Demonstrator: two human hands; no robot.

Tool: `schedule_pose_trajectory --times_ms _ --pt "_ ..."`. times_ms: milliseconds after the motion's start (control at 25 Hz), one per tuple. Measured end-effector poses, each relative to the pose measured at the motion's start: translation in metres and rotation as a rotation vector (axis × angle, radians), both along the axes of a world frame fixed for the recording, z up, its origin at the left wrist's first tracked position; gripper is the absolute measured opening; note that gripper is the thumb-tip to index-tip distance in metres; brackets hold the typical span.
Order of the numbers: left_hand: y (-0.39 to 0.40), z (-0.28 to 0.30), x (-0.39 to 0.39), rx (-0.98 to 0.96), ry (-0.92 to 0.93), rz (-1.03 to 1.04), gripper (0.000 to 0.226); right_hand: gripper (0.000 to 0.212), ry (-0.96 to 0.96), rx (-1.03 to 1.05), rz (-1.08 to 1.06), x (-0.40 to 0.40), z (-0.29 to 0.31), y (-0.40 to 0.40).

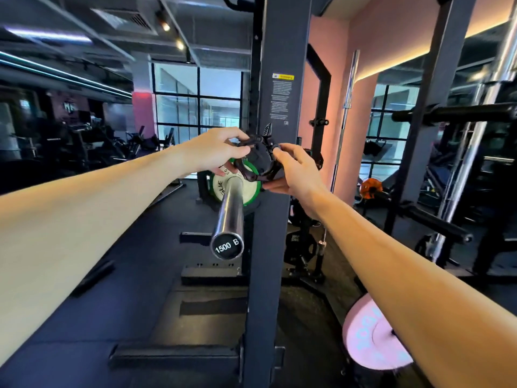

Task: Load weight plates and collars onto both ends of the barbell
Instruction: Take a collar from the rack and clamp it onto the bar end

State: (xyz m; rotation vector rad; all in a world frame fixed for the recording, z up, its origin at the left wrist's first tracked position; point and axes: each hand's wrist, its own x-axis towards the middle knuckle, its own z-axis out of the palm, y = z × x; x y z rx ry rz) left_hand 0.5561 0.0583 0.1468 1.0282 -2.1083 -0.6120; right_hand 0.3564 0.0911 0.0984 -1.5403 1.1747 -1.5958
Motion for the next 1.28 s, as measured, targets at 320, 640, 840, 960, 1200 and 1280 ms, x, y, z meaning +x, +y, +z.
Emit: schedule_pose_trajectory --times_ms 320,640,840,960,1200,1280 --pt "0.038 -0.014 0.047 0.15 -0.03 0.035 0.013 0.029 0.245 0.096 0.124 0.018 -0.006 0.042" --pt "0.075 -0.032 0.068 0.254 0.062 -0.055 0.025 0.024 0.246 0.091 0.247 0.019 -0.017 0.082" --pt "0.102 -0.046 0.076 0.336 0.014 -0.061 0.029 0.023 0.295 0.085 0.315 0.018 -0.025 0.101" --pt "0.111 -0.066 0.078 0.396 -0.07 -0.048 0.018 0.024 0.404 0.104 0.329 0.016 -0.041 0.109" --pt "0.116 -0.096 0.068 0.319 0.11 0.049 0.023 0.037 0.472 0.073 0.266 0.007 -0.064 0.105" --pt "0.111 -0.102 0.064 0.295 0.169 0.073 0.021 0.038 0.466 0.061 0.229 0.008 -0.068 0.095"
